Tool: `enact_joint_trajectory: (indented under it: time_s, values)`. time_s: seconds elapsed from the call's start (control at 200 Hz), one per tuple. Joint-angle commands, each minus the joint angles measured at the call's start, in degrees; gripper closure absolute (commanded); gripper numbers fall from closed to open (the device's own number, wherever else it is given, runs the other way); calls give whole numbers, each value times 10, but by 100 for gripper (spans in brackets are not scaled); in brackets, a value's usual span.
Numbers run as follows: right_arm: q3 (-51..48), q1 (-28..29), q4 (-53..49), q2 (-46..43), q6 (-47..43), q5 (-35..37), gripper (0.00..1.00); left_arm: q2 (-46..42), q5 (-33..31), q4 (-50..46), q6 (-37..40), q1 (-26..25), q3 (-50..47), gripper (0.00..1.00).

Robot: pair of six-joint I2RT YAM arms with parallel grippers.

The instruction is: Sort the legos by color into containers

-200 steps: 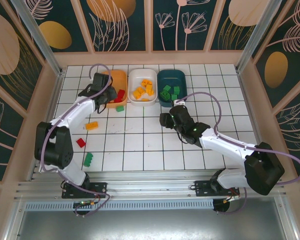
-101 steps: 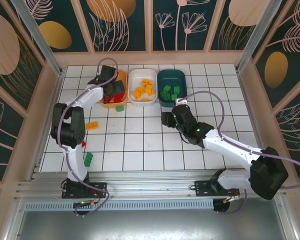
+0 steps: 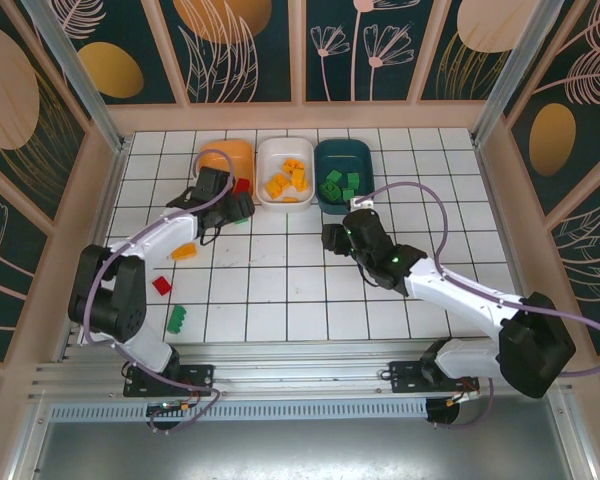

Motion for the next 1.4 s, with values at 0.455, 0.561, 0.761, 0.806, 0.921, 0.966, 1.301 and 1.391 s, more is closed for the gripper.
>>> enact_joint_trajectory:
  time_s: [0.455,0.561,0.761,0.806,0.921,0.966,1.301,1.391]
  values:
    - [20,4,9,23,-2,7,35,126,-36,108,-20,-8,16,28]
    - [22,4,11,31,-3,5,35,134,-50,108,-18,-9,23,31]
    - [18,4,16,32,-1,1,35,160,-61,105,-4,-9,46,42]
    - [18,4,15,32,0,1,35,164,-63,101,-1,-9,50,43]
    - [16,4,13,26,2,1,35,162,-66,98,1,-9,48,48]
    - [16,4,14,24,2,0,35,157,-63,98,0,-9,42,49]
    - [13,4,19,18,1,1,35,66,-57,80,-7,-39,-16,59]
    - [10,3,18,15,2,10,35,35,-45,75,-13,-61,-21,60]
